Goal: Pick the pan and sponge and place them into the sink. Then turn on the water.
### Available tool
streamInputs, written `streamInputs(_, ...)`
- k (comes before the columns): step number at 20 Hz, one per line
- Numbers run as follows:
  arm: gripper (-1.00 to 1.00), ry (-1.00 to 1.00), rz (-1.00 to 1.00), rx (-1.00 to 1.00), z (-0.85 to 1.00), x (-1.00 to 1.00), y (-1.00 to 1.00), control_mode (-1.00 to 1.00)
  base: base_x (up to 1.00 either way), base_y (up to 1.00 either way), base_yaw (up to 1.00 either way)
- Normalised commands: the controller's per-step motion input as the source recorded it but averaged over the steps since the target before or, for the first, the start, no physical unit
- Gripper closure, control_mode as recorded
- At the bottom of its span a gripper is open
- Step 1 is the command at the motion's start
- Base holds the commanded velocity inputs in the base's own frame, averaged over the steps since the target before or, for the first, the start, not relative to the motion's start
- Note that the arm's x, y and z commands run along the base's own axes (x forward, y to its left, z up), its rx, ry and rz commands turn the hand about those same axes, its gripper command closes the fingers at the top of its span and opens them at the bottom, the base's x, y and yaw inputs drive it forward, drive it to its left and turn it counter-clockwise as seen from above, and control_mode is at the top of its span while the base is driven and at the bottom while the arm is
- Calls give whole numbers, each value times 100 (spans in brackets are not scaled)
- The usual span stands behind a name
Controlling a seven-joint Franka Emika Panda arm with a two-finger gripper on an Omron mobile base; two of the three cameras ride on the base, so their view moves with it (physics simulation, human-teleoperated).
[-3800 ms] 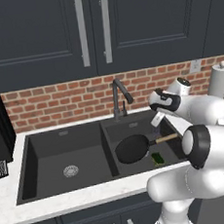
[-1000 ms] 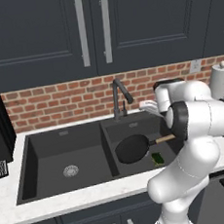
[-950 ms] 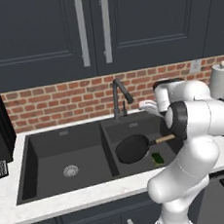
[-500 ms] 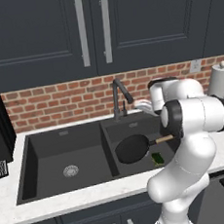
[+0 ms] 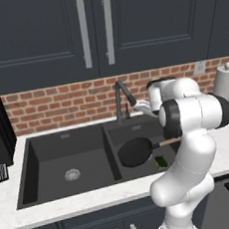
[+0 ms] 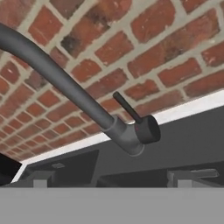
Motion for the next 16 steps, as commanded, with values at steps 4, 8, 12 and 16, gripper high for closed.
streamInputs(4, -100, 0, 0, 0, -21, 26, 6, -100, 0, 0, 0)
streamInputs(8, -100, 0, 0, 0, -31, 27, 15, -100, 0, 0, 0)
streamInputs(12, -100, 0, 0, 0, -26, 27, 13, -100, 0, 0, 0)
streamInputs(16, -100, 0, 0, 2, -11, 34, 4, -100, 0, 0, 0)
